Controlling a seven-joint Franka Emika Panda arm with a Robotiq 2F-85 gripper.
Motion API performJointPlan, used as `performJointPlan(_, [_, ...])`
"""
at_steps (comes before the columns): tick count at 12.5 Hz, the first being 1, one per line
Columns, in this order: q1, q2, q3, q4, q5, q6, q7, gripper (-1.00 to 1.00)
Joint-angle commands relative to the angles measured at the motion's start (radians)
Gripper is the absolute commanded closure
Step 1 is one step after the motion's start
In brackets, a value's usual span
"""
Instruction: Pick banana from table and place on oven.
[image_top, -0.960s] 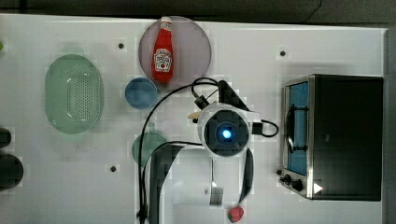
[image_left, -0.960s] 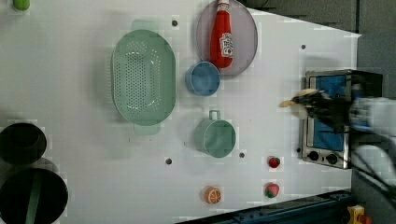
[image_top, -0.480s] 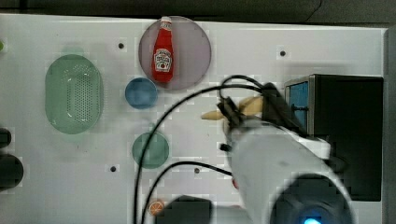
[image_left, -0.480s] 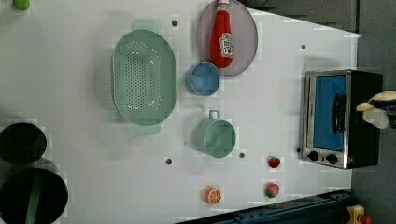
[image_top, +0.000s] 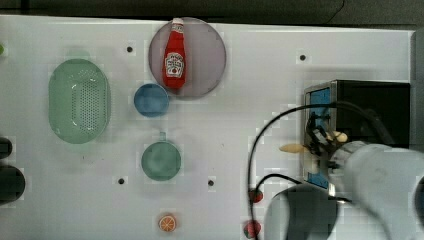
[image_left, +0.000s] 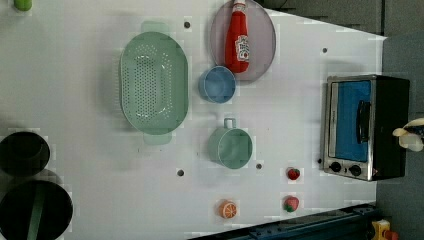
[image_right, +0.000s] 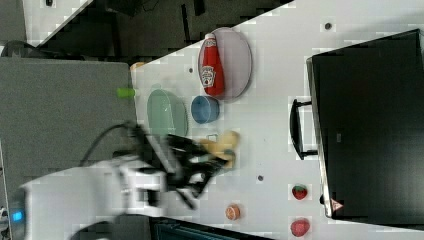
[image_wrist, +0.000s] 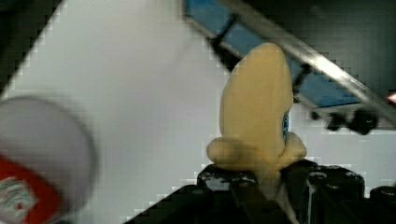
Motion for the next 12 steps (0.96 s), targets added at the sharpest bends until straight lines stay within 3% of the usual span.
performJointPlan(1, [-0.005, 0.124, -0.074, 0.109, 0.000, 0.002, -0.210, 0.48])
performJointPlan(6, [-0.010, 0.370, -0.197, 0.303, 0.008, 0.029, -0.535, 0.48])
performJointPlan(10, [-0.028, 0.482, -0.241, 0.317, 0.154, 0.071, -0.568, 0.48])
performJointPlan(12, [-0.030, 0.491, -0.242, 0.317, 0.155, 0.103, -0.630, 0.40])
